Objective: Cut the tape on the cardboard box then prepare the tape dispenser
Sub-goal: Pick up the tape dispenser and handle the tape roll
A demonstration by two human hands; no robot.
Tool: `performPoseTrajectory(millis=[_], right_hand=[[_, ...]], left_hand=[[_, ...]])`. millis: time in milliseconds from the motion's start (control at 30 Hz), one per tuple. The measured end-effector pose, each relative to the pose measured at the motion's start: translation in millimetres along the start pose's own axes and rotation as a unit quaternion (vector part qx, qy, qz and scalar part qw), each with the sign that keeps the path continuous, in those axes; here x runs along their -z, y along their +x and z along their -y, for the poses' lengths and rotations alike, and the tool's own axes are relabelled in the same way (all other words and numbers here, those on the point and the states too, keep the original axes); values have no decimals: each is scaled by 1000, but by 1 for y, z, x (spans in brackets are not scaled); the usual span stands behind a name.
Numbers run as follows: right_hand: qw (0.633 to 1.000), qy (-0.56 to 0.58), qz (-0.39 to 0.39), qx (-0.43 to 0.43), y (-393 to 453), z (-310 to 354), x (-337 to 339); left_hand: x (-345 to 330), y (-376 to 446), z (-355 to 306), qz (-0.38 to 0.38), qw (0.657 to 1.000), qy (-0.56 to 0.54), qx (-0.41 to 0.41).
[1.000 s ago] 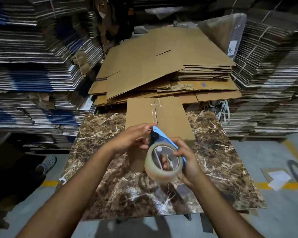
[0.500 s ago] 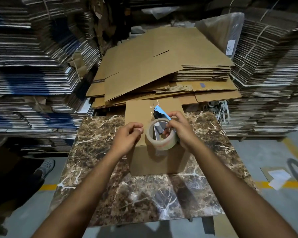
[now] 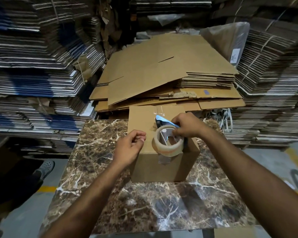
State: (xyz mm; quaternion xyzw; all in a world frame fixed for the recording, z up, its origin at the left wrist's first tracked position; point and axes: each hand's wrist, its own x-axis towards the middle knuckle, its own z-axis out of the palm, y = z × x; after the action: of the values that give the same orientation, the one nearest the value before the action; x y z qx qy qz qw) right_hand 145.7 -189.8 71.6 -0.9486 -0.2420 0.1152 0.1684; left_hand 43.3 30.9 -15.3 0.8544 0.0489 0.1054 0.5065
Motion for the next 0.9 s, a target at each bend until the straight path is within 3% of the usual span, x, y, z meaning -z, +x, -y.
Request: performPoseTrajectory(millis=[233, 433, 600, 667, 767, 900], right_hand=[[986, -16, 23, 166, 8, 16, 17], [979, -49, 30, 195, 23, 21, 0], [986, -5, 12, 165, 28, 14, -10], [987, 96, -56, 113, 18, 5, -10], [954, 252, -159, 31, -15, -17, -20], [940, 322, -103, -48, -49, -38, -56]], left_hand=[[10, 5, 0, 36, 997, -37, 51], [9, 3, -4, 61, 997, -27, 30], [12, 5, -7, 81, 995, -50, 43], [14, 9, -11, 84, 994, -63, 43], [15, 13, -22, 91, 991, -78, 58], [13, 29, -43, 107, 993, 39, 37]])
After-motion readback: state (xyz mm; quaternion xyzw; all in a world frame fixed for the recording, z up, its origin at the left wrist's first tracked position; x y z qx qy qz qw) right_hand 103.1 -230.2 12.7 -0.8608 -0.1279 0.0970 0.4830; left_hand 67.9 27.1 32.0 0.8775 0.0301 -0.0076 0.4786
